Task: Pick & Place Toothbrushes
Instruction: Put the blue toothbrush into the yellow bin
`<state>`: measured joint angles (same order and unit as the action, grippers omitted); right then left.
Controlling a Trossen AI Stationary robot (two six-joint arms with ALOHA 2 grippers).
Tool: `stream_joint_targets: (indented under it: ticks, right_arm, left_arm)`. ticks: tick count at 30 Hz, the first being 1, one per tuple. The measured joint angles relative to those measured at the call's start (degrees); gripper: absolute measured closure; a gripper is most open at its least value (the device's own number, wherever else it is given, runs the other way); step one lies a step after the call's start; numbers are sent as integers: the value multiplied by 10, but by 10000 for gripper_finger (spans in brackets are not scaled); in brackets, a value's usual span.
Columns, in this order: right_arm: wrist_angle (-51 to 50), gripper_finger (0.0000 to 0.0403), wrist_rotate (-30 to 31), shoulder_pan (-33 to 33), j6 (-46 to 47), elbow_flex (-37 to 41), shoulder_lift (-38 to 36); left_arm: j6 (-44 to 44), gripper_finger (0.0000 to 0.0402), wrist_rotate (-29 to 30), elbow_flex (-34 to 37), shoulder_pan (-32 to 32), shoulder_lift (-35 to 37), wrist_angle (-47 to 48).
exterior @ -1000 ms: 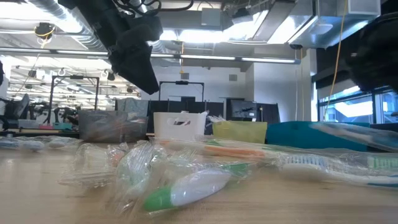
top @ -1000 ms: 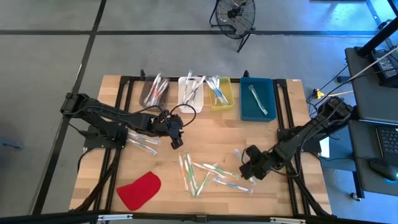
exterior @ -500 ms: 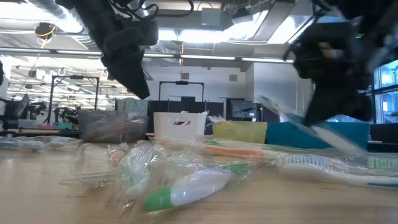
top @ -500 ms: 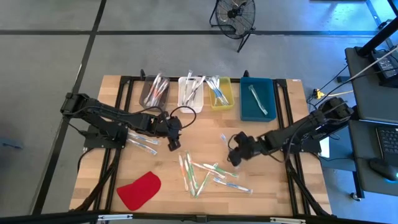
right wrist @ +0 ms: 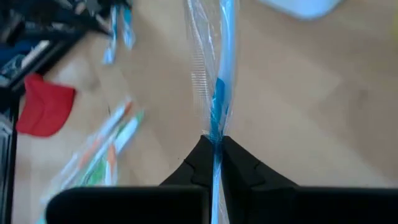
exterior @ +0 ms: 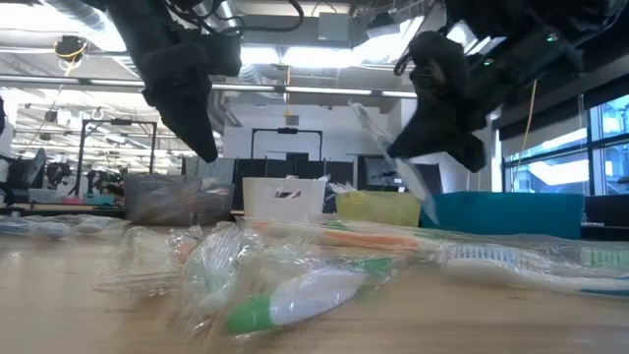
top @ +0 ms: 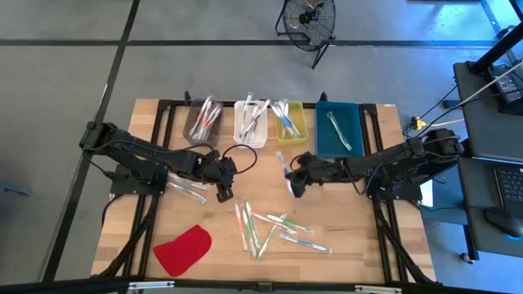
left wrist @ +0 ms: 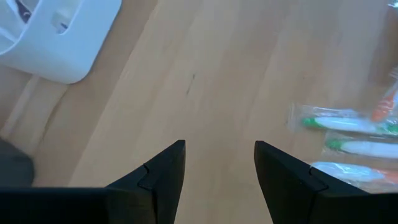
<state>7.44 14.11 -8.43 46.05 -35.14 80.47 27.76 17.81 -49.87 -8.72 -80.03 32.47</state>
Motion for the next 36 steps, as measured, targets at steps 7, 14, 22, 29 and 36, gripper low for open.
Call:
stream_joint_targets:
  ticks: [7,14,22,29,36]
  right_arm:
    - [45,389,-2,57,-59,0,0]
    - [98,389,-47,131,-109,-2,0]
    - [70,389,-92,207,-182,-62,0]
    - [-15,389,-92,262,-218,-117,0]
    - [-70,388,-90,324,-212,-147,0]
  left_arm:
    - [-24,215,5,0,-24,0,-1]
    - [-82,215,-3,0,-49,0,-26]
    - [-102,215,-24,0,-65,0,-45]
    - [-191,215,-26,0,-81,0,-56]
    - [-257,215,-25,0,-89,0,-93]
